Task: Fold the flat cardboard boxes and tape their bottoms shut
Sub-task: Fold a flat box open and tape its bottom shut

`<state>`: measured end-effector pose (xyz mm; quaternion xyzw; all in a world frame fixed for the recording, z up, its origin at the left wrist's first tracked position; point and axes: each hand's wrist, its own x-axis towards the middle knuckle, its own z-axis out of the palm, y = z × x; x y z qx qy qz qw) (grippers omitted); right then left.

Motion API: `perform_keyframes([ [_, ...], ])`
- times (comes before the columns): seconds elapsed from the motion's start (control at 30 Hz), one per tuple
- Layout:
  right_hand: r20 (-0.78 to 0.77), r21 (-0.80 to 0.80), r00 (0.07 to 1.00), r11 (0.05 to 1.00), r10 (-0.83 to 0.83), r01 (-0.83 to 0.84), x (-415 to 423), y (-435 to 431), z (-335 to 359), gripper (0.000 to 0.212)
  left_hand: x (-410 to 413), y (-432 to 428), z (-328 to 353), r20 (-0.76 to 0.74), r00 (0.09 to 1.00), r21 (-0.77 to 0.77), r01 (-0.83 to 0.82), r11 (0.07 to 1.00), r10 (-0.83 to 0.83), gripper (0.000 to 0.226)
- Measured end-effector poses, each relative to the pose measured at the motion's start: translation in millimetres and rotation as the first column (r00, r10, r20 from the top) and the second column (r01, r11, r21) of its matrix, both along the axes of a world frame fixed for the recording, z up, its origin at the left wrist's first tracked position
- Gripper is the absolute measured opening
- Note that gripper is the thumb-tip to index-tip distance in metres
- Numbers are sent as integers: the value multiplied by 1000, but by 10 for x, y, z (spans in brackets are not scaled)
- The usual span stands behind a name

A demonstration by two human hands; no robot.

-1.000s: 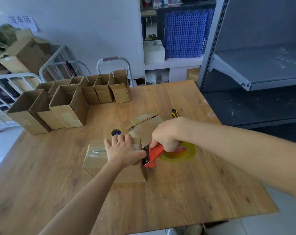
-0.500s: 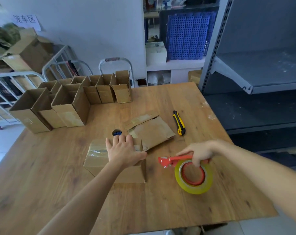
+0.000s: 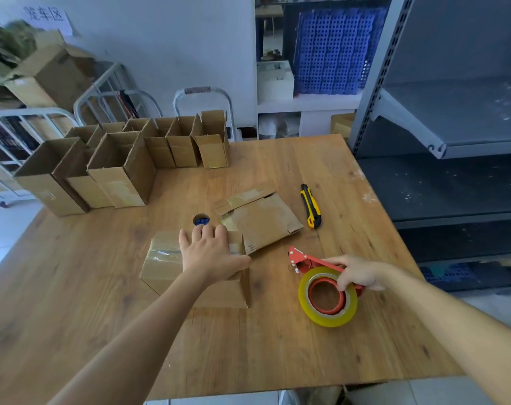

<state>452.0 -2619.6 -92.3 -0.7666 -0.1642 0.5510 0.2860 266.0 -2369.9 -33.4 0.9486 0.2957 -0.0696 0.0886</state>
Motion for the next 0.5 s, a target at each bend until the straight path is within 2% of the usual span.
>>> perform_keyframes([
  [0.13, 120, -27, 991, 998, 54, -51, -25, 17, 4, 66, -4, 4, -3, 6, 1000, -8, 4, 1000, -4, 76],
  [0.27, 319, -94, 938, 989, 138, -114, -57, 31, -17, 34, 0, 0, 6, 0, 1000, -7, 1, 1000, -1, 78],
  [0.33, 444, -186, 866, 969, 232, -164, -91, 61, -30, 13, -5, -5, 11, 1, 1000, -5, 5, 1000, -5, 78],
  [0.4, 539, -283, 790, 946, 292, -157, -141, 79, -45, 19, -10, -8, 18, 0, 1000, -11, 2, 1000, -2, 78],
  [0.5, 576, -309, 770, 945, 276, -108, -203, 61, -44, 18, -14, -4, 18, 12, 1000, -27, 6, 1000, -5, 79],
])
